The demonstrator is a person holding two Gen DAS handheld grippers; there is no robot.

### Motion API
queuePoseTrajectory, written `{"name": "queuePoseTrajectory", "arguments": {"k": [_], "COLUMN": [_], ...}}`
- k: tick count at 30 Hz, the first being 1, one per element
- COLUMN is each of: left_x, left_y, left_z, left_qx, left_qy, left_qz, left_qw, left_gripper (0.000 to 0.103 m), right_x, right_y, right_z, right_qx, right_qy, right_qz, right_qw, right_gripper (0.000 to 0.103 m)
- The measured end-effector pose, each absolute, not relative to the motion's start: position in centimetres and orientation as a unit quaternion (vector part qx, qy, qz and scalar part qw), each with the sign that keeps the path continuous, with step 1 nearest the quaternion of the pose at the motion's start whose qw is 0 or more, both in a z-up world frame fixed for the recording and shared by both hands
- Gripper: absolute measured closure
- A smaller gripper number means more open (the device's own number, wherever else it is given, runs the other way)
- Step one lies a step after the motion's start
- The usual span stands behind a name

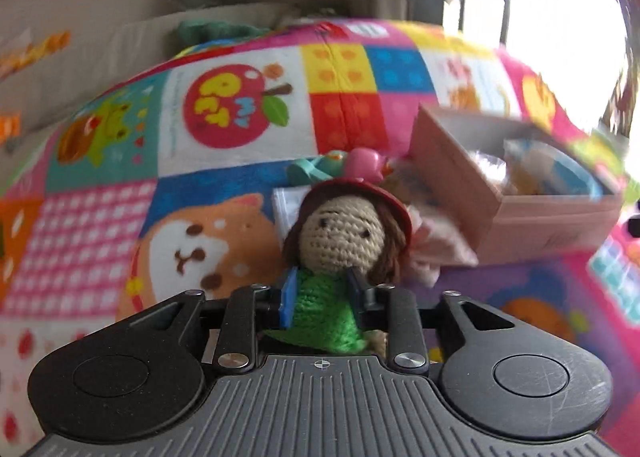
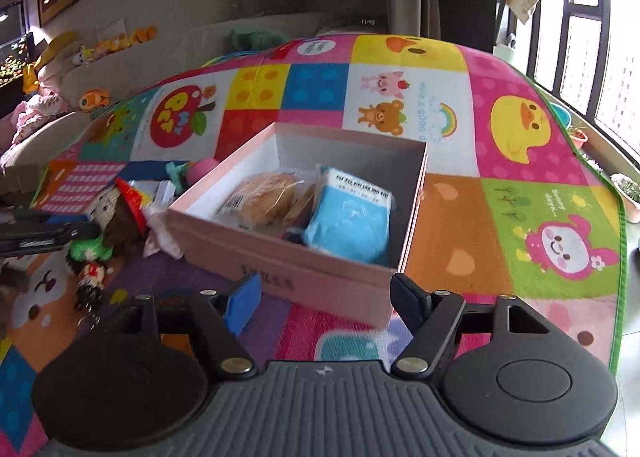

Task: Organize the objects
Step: 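Grasp the crocheted doll with the left gripper and lift it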

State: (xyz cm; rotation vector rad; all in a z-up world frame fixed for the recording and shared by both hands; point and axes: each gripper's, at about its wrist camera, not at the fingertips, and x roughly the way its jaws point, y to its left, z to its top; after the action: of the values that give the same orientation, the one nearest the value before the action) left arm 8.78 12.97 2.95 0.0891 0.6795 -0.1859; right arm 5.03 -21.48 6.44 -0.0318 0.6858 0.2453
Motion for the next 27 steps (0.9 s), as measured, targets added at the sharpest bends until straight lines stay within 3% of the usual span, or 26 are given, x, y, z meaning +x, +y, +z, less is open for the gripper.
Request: {"name": "queuePoseTrajectory", "arguments": {"k": [3, 12, 16, 20, 23, 27], "left_x": [11.0, 16.5, 17.0, 15.9, 14.4, 15.5], "left_y": [13.0, 12.7, 12.2, 12.3, 14.3, 16.4], "left_z": [2.6, 2.3, 2.0, 3.0, 4.3, 3.5], "left_qx": [0.025, -0.043, -0.042, -0.035, -0.079, -0.134], "left_qy": [0.356, 0.374, 0.372, 0.366, 0.32, 0.355], "left_qz": [-0.105, -0.059, -0.04, -0.035, -0.013, -0.034], "left_qw": [0.928, 0.924, 0.926, 0.929, 0.944, 0.924], "left_gripper": [0.063, 0.06, 0.052, 0.055, 0.059, 0.059], "right_x": [4.1, 2.0, 1.4, 0.6, 0.4, 1.5], "right_y": [-21.2, -17.7, -17.1, -17.5, -18.6, -20.3], "right_z": [6.1, 4.9, 4.5, 4.4, 4.0, 2.7], "right_qx": [-0.018, -0.048, -0.052, -0.061, -0.051, 0.003], "right_qy": [0.345, 0.356, 0.358, 0.351, 0.347, 0.365], "right_qz": [0.14, 0.2, 0.209, 0.203, 0.196, 0.187], "right_qw": [0.928, 0.911, 0.908, 0.912, 0.916, 0.912], "right_gripper": [0.025, 0.02, 0.018, 0.017, 0.012, 0.012]}}
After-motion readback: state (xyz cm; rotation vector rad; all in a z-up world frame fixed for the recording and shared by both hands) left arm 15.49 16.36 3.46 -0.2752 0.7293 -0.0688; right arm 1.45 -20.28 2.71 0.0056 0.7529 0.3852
